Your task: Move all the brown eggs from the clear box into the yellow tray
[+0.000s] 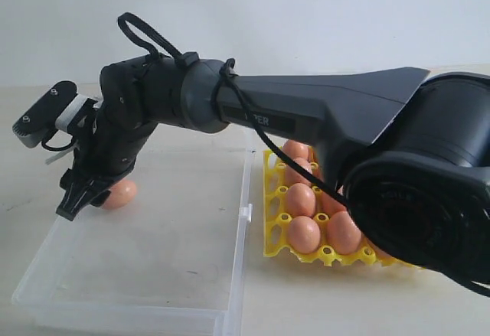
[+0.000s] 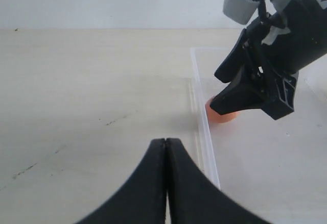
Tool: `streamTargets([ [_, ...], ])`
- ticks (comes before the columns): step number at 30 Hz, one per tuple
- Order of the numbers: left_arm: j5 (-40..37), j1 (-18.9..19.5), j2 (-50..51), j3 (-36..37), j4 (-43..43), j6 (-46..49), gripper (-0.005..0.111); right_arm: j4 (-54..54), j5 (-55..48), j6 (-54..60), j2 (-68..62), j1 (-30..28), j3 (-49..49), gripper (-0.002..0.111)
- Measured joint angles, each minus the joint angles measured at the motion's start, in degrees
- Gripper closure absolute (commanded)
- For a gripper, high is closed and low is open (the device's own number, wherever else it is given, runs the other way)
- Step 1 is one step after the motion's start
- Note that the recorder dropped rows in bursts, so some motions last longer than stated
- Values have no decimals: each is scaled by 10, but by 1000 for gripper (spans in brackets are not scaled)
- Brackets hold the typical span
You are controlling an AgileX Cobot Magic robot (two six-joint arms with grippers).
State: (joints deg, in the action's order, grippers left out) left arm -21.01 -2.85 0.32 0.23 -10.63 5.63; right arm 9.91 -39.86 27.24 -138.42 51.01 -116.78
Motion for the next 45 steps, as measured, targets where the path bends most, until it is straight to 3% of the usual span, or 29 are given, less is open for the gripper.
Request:
streamTargets([
  [19, 0, 0, 0, 0, 0, 0, 107, -6, 4, 9, -49, -1, 0, 51],
  [21, 0, 0, 0, 0, 0, 0, 107, -2, 10, 7, -56, -1, -1, 66],
  [25, 0, 0, 0, 0, 0, 11, 107, -1, 10, 7, -56, -1, -1, 108],
  [40, 0, 0, 0, 0, 0, 16, 107, -6, 5, -22, 1, -1, -1, 108],
  [45, 0, 0, 0, 0, 0, 16, 107, -1, 74, -66, 78, -1, 43, 108],
])
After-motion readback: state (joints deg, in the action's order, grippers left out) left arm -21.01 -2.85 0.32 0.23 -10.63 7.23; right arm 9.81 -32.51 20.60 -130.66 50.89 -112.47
